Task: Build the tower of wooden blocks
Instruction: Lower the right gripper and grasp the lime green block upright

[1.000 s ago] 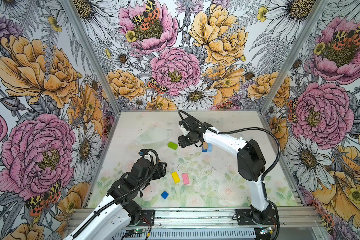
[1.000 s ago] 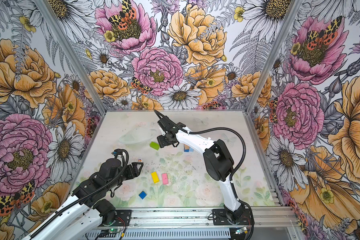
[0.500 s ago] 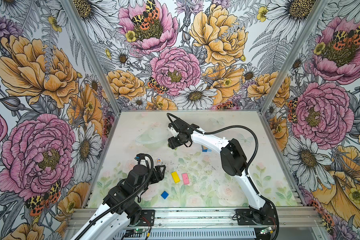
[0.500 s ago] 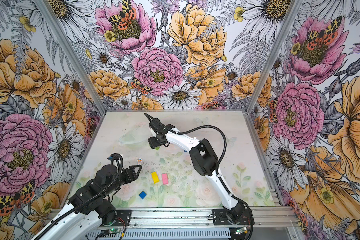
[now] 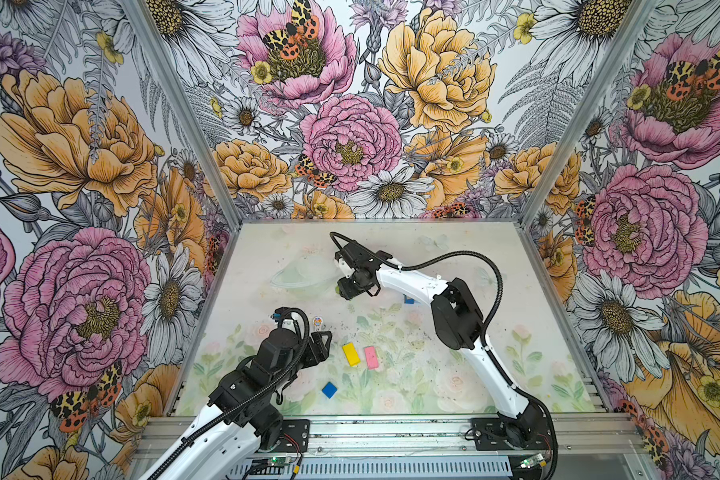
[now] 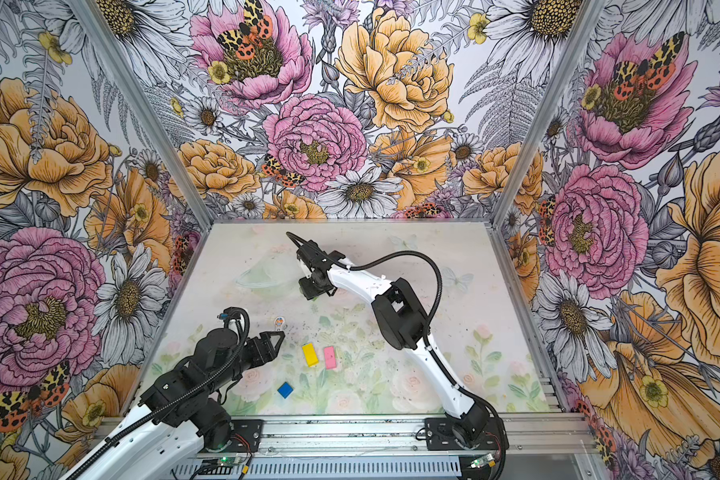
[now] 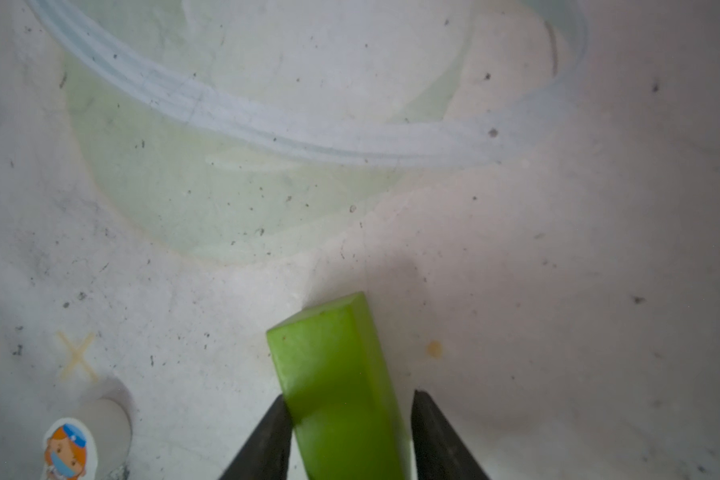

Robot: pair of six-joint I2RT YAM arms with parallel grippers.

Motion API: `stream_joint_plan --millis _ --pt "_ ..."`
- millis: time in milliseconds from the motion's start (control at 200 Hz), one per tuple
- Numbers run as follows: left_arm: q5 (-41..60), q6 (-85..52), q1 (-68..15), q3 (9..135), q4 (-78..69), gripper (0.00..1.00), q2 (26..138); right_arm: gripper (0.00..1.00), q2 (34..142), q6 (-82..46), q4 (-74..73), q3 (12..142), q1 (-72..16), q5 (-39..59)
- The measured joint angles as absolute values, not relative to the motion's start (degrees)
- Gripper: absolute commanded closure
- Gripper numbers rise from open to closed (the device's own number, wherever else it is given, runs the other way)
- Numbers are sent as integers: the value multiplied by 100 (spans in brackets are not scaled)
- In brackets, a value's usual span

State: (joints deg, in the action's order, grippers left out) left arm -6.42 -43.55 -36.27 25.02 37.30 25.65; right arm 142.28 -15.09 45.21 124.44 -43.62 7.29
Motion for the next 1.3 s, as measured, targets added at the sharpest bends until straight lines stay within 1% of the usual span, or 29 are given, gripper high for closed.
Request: stream_joint_plan --millis 160,360,620,831,996,1296 --pt "-642 -4355 -3627 2506 3728 20 2561 68 14228 -1494 4543 12473 -4370 569" --pt "-642 -4355 -3627 2506 3728 20 2558 69 14228 -1511 4543 12479 -4370 421" --pt "-642 -4335 -3627 2517 3728 20 2547 75 14149 -1608 4532 12357 -4370 283" --pt "-642 -4311 -3627 2526 3728 20 2550 75 13948 -1756 4606 12101 -4370 305" --pt "-642 -4307 -3627 2561 3726 19 2550 76 13631 -1900 4652 11913 -4335 303" --pt "-642 -4209 -3627 2731 3695 19 2834 76 12536 -2043 4648 11456 -4128 270"
